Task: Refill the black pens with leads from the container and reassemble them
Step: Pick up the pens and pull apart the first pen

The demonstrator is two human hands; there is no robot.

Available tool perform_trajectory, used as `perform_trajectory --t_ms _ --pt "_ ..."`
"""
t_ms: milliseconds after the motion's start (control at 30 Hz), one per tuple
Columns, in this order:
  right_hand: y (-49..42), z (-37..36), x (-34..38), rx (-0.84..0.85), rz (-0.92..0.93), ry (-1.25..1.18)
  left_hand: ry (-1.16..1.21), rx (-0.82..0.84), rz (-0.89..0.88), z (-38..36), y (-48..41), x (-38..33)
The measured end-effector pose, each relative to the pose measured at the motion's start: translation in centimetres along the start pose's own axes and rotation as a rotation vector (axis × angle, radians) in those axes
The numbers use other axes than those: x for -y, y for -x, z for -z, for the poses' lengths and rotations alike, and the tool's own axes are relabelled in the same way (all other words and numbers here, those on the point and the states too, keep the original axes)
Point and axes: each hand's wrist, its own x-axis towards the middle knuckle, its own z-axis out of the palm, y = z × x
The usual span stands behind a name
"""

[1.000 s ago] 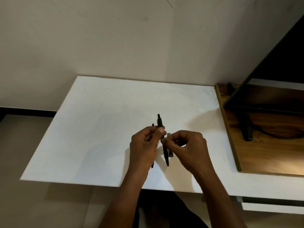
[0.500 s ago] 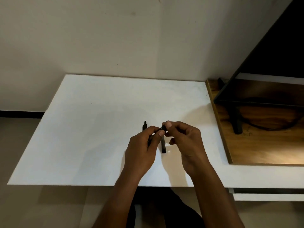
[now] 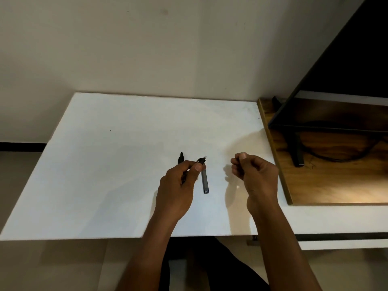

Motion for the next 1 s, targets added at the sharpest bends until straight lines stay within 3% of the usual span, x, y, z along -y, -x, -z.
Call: perform_trajectory --t_ms 100,167,367,500,667,833,1000 --pt "-0.2 0.2 -0.6 0.006 0.323 0.502 0.048 -0.018 0.008 0.1 0.0 -0.3" --pt "0.2 -0.5 -0.9 0.035 0.419 0.738 0.038 -0.034 0.015 0.0 0.0 -0.2" --pt "1.1 -1.7 -2.0 0.017 0.488 0.968 0.000 -0.075 0.018 -0.2 0.0 0.2" --pt "0.5 -1.1 -1.9 0.008 0.417 0.845 0.007 -0.066 0.028 -0.1 0.0 0.6" --pt "0.1 -0.2 -0.3 -0.120 0.265 0.277 -0.024 -0.048 0.028 -0.3 -0.1 0.9" --pt "1.0 -0.4 0.5 0.432 -0.006 0.093 -0.138 -0.002 0.009 -0.5 -0.1 0.9" --pt "1.1 -0.7 0.2 0.455 -0.064 0.053 -0.192 0.017 -0.018 -0.4 -0.1 1.0"
